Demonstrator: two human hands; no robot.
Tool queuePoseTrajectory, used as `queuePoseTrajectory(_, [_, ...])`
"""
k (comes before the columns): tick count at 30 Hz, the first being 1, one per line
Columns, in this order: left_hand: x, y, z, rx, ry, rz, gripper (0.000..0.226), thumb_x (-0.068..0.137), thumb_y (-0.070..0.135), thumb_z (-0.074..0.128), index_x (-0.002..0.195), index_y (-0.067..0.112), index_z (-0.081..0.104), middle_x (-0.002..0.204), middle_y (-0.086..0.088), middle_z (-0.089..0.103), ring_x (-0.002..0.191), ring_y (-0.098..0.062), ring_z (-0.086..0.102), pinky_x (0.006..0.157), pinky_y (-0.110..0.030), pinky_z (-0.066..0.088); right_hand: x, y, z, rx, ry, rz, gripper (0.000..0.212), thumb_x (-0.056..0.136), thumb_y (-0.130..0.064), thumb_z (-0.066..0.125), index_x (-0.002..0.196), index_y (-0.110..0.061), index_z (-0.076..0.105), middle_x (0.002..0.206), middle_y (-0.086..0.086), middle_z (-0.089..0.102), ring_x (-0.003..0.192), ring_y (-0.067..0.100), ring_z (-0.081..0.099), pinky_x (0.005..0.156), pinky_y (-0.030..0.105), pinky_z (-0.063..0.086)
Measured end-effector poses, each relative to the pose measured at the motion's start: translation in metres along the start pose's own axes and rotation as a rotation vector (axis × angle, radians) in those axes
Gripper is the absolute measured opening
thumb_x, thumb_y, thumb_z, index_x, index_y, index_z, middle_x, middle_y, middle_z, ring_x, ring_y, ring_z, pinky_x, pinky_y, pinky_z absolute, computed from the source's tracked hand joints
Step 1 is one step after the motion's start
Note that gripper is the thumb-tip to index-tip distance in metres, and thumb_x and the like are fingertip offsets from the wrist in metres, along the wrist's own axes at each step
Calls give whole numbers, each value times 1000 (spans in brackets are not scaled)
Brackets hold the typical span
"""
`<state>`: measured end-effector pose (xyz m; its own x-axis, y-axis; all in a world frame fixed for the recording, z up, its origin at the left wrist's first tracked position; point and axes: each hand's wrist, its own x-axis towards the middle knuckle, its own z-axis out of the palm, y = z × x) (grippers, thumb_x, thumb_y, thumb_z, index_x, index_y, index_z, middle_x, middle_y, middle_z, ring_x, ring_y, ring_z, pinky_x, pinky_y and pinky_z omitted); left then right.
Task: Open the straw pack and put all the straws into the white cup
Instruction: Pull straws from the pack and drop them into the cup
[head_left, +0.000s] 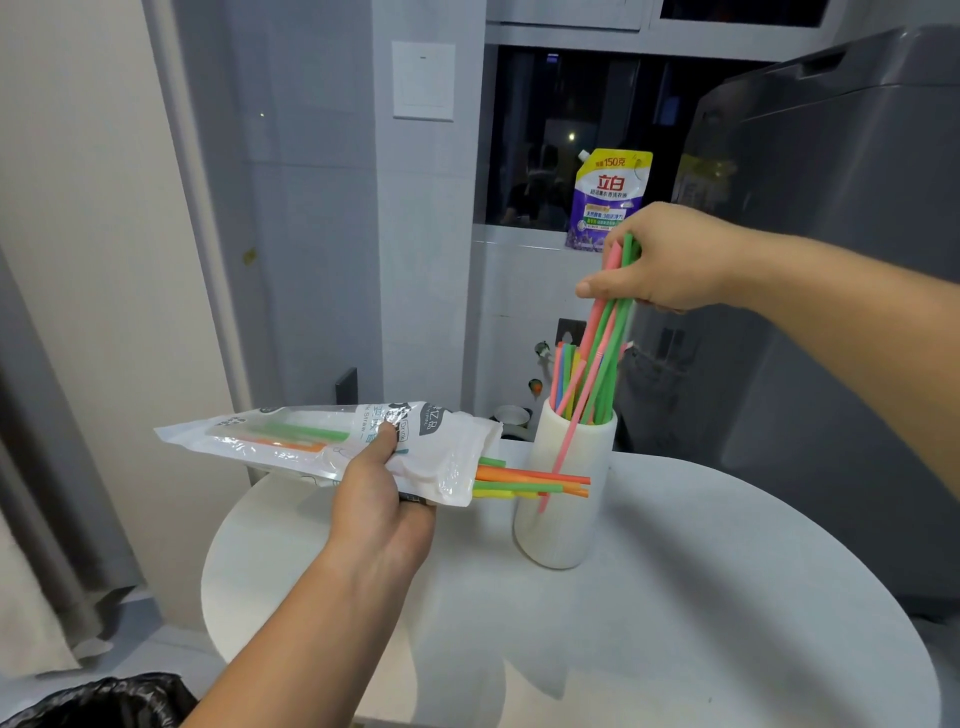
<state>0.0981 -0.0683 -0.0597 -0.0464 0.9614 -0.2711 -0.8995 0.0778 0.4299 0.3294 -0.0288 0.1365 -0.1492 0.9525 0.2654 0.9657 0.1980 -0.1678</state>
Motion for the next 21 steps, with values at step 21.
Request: queuePoseTrajectory(21, [-1,-3,2,21,-14,10,32,102,12,59,134,12,62,94,-3,80,71,-16,78,55,-35,63,-27,15,53,404,-121,96,22,89,-28,74,100,-9,71,87,7,79,72,18,78,61,29,65])
